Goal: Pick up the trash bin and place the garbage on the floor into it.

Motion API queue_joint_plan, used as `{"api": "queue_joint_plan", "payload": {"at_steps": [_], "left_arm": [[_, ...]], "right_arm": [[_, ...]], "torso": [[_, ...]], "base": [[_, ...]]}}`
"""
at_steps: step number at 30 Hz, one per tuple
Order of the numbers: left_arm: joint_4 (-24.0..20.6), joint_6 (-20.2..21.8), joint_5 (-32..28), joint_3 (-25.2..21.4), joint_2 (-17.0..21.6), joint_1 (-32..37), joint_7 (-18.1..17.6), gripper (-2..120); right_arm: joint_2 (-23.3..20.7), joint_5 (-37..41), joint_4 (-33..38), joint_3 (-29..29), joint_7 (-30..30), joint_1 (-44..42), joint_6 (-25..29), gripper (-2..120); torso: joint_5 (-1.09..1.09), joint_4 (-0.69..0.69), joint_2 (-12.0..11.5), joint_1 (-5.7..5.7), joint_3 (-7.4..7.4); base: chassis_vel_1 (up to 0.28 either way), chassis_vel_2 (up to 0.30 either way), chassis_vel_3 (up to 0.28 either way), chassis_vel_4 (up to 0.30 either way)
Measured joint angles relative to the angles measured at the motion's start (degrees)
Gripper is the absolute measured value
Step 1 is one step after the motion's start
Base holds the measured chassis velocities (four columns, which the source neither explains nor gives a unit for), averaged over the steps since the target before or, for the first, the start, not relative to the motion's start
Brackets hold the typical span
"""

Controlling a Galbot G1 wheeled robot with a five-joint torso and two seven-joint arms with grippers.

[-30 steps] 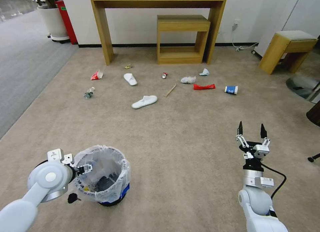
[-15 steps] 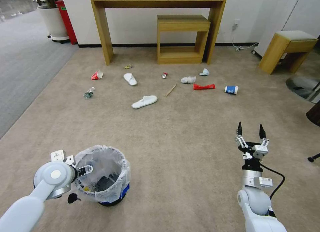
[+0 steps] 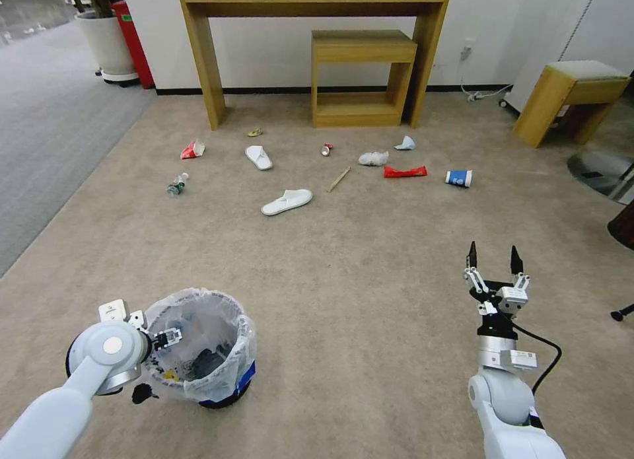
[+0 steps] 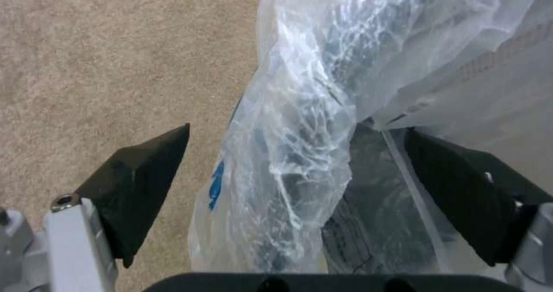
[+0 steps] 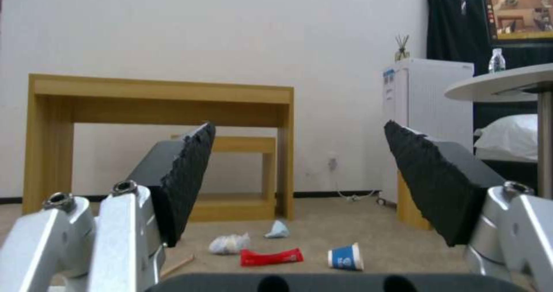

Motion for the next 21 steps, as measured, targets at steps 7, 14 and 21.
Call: {"api": "queue_joint_plan", "payload": {"at_steps": [7,14,21], "left_arm": [[0.6,0.0,0.4,-0.2,-0.6,0.2,0.0,93],[0.8,0.0,0.8,-0.3,-0.7,0.9,0.6,69],[0.3,0.0,1.2,-0.7,-0.7,1.9,1.2,41]], "right_arm": [[0.0,0.0,0.1,0.0,0.0,-0.1,0.1,76],[0.0,0.0,0.2,0.0,0.0,-0.2,0.2,76],[-0.1,0.0,0.5,0.1,0.0,-0.3,0.2,76]], "torso": [[0.02,0.0,0.0,-0.01,-0.01],[0.01,0.01,0.0,-0.01,0.0],[-0.03,0.0,0.0,-0.01,0.02]], "base": [[0.0,0.0,0.0,0.0],[0.0,0.0,0.0,0.0],[0.0,0.0,0.0,0.0]]}}
